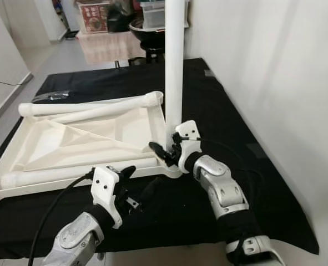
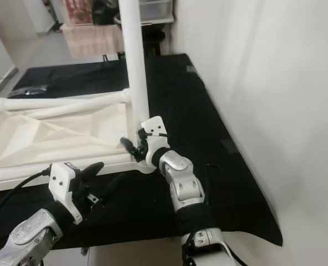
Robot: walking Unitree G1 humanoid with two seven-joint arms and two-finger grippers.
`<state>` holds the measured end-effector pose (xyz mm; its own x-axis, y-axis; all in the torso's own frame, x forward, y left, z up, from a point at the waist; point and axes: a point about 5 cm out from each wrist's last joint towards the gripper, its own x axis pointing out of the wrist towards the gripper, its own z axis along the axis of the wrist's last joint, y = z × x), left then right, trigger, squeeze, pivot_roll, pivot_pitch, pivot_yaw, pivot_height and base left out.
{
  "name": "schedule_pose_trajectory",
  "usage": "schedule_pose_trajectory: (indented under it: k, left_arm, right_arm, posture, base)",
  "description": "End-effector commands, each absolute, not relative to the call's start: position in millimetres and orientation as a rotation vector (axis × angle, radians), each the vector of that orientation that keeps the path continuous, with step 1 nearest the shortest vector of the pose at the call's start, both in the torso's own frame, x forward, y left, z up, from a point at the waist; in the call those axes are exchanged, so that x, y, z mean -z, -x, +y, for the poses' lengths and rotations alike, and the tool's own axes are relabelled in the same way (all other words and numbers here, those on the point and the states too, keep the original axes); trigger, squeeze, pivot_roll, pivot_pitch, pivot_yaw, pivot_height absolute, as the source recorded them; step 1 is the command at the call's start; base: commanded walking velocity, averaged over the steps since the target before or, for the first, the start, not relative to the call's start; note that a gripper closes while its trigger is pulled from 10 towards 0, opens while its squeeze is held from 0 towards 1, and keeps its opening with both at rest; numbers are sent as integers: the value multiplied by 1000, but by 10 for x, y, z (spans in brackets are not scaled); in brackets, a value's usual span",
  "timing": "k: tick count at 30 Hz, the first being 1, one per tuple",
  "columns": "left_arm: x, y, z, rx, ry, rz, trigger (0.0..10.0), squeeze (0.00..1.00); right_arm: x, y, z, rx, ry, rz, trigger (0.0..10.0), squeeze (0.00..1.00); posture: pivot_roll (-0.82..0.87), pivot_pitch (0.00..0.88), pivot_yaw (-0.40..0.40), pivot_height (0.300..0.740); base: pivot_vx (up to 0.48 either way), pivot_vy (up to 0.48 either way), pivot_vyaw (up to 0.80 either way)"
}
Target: Building children table
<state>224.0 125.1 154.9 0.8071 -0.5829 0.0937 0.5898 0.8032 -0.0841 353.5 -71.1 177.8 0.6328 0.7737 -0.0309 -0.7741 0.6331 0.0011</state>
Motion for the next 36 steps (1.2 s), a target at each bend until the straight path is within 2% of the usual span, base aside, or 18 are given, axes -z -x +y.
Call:
schedule_pose_trajectory:
  k: [1, 2, 3, 4, 7, 13, 14, 15, 23, 29, 30, 31, 32, 33, 34, 36]
  left_arm:
    - [-1496, -2246, 1269, 618, 114, -40, 10000, 0]
    - [-1496, -2246, 1269, 618, 114, -40, 10000, 0]
    - [-1493, -2247, 1264, 622, 116, -38, 10000, 0]
    - [-1493, -2247, 1264, 622, 116, -38, 10000, 0]
    - [-1483, -2241, 1250, 626, 120, -36, 10000, 0]
    - [-1478, -2232, 1243, 627, 122, -34, 10000, 0]
    - [-1476, -2225, 1239, 627, 123, -33, 10000, 0]
    - [-1475, -2220, 1237, 627, 124, -32, 10000, 0]
    - [-1466, -2191, 1227, 634, 131, -25, 10000, 0]
    - [-1467, -2181, 1228, 636, 133, -24, 10000, 0]
    - [-1469, -2171, 1239, 636, 133, -24, 10000, 0]
    - [-1480, -2170, 1254, 634, 132, -26, 10000, 0]
    - [-1480, -2170, 1254, 634, 132, -26, 10000, 0]
    - [-1489, -2175, 1267, 633, 132, -27, 10000, 0]
    - [-1489, -2175, 1267, 633, 132, -27, 10000, 0]
    - [-1482, -2188, 1291, 632, 126, -25, 10000, 0]
  right_arm:
    - [-1940, -3501, -561, -1075, -9, -50, 10000, 1000]
    - [-1940, -3501, -561, -1075, -9, -50, 10000, 1000]
    - [-2001, -3496, -601, -1146, 5, -53, 10000, 0]
    - [-2001, -3496, -601, -1146, 5, -53, 10000, 0]
    - [-2078, -3582, -733, -1327, 84, 9, 10000, 0]
    - [-2102, -3659, -758, -1349, 82, 48, 10000, 0]
    - [-2110, -3692, -769, -1363, 73, 60, 3529, 0]
    - [-2108, -3712, -782, -1375, 61, 77, 0, 0]
    - [-2066, -3733, -901, -1343, 64, 74, 0, 0]
    - [-1975, -3758, -968, -1180, 104, 73, 0, 0]
    - [-1870, -3788, -945, -962, 119, 78, 0, 0]
    - [-1609, -3634, -843, -698, 68, 135, 0, 0]
    - [-1609, -3634, -843, -698, 68, 135, 0, 0]
    - [-1459, -3442, -768, -539, 39, 149, 0, 0]
    - [-1459, -3442, -768, -539, 39, 149, 0, 0]
    - [-1336, -3202, -606, -491, 31, 158, 0, 0]
  posture:
    - [-51, 90, 14, 740]
    - [-51, 90, 14, 740]
    - [-48, 88, 13, 740]
    - [-48, 88, 13, 740]
    - [-36, 79, 7, 740]
    - [-27, 78, 5, 740]
    - [-22, 77, 3, 740]
    - [-20, 78, 3, 740]
    - [-28, 80, 8, 740]
    - [-32, 86, -2, 740]
    - [-36, 90, -9, 740]
    - [-47, 105, 4, 740]
    - [-47, 105, 4, 740]
    - [-44, 120, 20, 740]
    - [-44, 120, 20, 740]
    - [-61, 104, 39, 740]
  base:
    - [0, 0, 0]
    - [0, 0, 0]
    - [0, 0, 0]
    - [0, 0, 0]
    - [0, 0, 0]
    - [0, 0, 0]
    - [0, 0, 0]
    - [0, 0, 0]
    - [0, 0, 0]
    - [0, 0, 0]
    - [0, 0, 0]
    - [0, 0, 0]
    - [0, 0, 0]
    - [0, 0, 0]
    - [0, 0, 0]
    - [0, 0, 0]
